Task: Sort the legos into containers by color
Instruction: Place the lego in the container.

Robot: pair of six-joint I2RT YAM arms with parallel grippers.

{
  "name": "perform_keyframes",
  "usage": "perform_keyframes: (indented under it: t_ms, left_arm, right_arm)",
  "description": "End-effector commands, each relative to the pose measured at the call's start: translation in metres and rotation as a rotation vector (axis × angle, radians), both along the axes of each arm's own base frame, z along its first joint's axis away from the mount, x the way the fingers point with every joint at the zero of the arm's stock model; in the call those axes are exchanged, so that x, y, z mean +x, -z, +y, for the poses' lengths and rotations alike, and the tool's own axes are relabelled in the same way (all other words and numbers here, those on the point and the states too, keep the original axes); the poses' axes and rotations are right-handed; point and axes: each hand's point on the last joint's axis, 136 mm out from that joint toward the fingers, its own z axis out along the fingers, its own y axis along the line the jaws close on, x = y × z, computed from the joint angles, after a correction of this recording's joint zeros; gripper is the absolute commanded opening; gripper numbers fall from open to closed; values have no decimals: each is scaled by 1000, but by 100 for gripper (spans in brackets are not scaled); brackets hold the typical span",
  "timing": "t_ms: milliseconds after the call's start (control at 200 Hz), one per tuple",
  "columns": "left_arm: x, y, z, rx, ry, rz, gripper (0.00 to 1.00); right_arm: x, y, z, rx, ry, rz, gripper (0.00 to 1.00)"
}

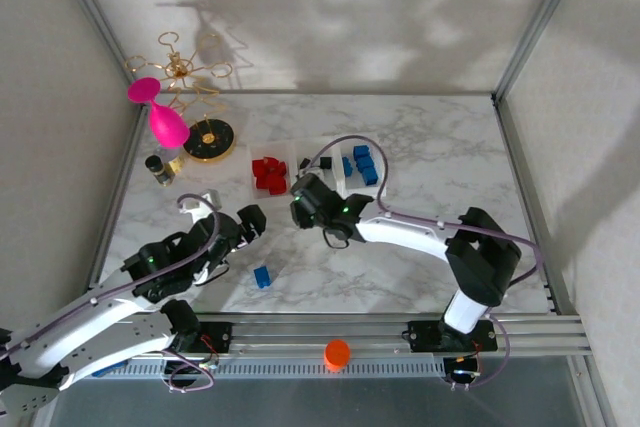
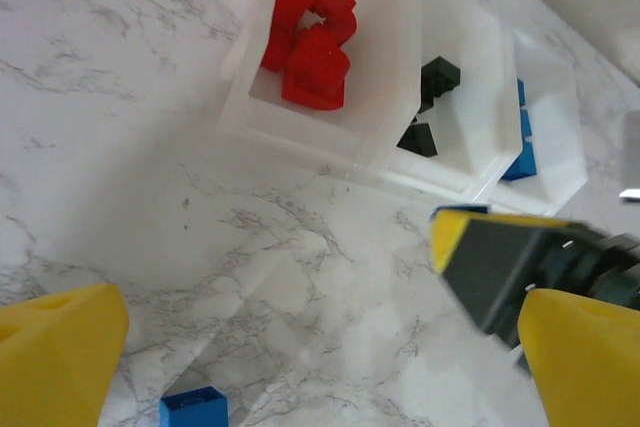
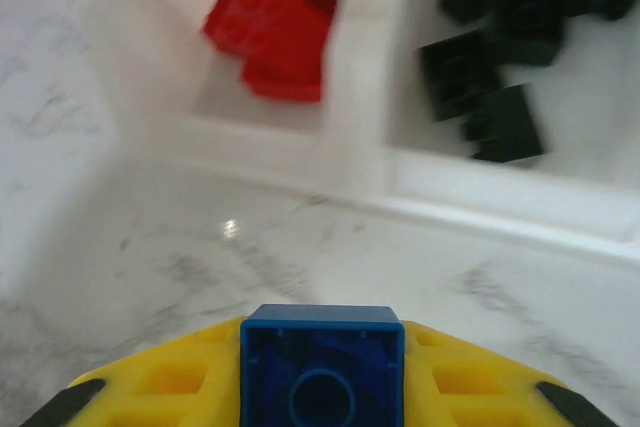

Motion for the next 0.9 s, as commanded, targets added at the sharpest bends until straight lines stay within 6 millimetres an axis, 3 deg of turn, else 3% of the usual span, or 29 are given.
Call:
perform_keyframes:
  t_ms: [0, 165, 265, 285, 581, 706, 896]
  left_arm:
    - [10, -13, -16, -26, 43, -37, 100]
    - [22, -12, -33, -32, 67, -47, 100]
    - [28, -11, -41, -21, 78, -50, 99]
    - [29, -11, -43, -21, 83, -51, 100]
    - [37, 1, -61, 3, 127, -24, 100]
    - [39, 3, -65, 11, 136, -20, 100]
    - [40, 1, -65, 19, 140, -25, 100]
  right_arm:
    - [22, -7, -36, -31, 62, -34, 24]
    - [67, -20, -84, -33, 194, -80, 25]
    - [89, -22, -98, -35, 229, -103, 25]
    - [99, -20, -108, -40, 256, -102, 25]
    - [170, 3, -133, -128, 335, -104, 28]
    - [181, 9, -137, -162, 350, -104, 36]
    - [177, -5, -133, -124, 325, -116, 56]
